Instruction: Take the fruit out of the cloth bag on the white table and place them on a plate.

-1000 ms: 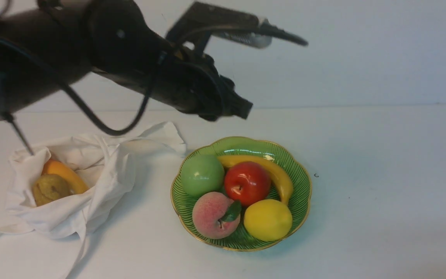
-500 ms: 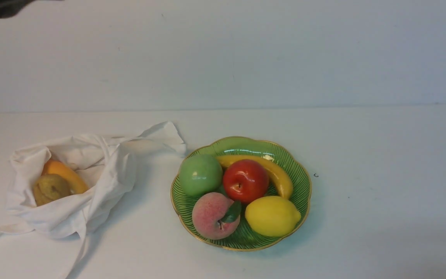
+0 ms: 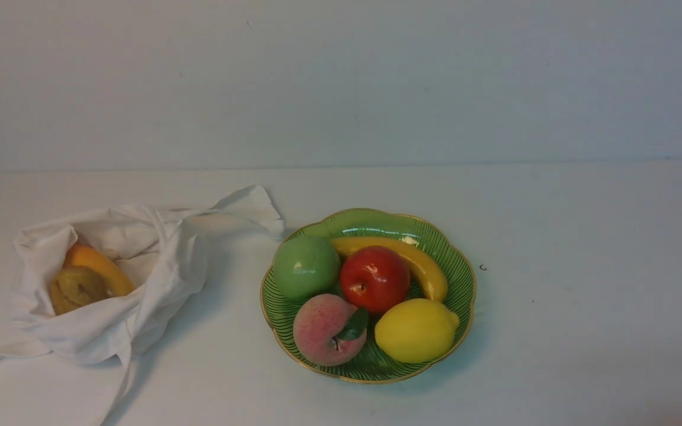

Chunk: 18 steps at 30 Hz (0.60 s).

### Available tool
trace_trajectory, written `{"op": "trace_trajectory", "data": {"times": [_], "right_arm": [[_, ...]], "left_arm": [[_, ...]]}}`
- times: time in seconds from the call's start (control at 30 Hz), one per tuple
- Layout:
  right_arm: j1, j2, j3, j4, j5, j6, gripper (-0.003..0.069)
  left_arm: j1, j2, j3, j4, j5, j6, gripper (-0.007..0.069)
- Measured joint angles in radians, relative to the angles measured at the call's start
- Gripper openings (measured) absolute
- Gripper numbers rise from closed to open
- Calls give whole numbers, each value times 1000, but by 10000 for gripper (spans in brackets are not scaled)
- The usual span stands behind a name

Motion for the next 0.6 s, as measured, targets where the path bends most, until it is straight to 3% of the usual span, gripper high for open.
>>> {"op": "trace_trajectory", "data": {"times": [0.13, 0.27, 0.43, 0.6], "right_arm": [[0, 0, 0, 0, 0, 0, -13], [0, 0, 0, 0, 0, 0, -13], [0, 0, 0, 0, 0, 0, -13], [0, 0, 0, 0, 0, 0, -13]], "left_arm": [[0, -110, 0, 23, 117, 2, -8], [0, -177, 18, 49, 125, -9, -8], [39, -335, 269, 75, 14, -7, -8], [200, -523, 619, 23, -170, 14, -8]]}}
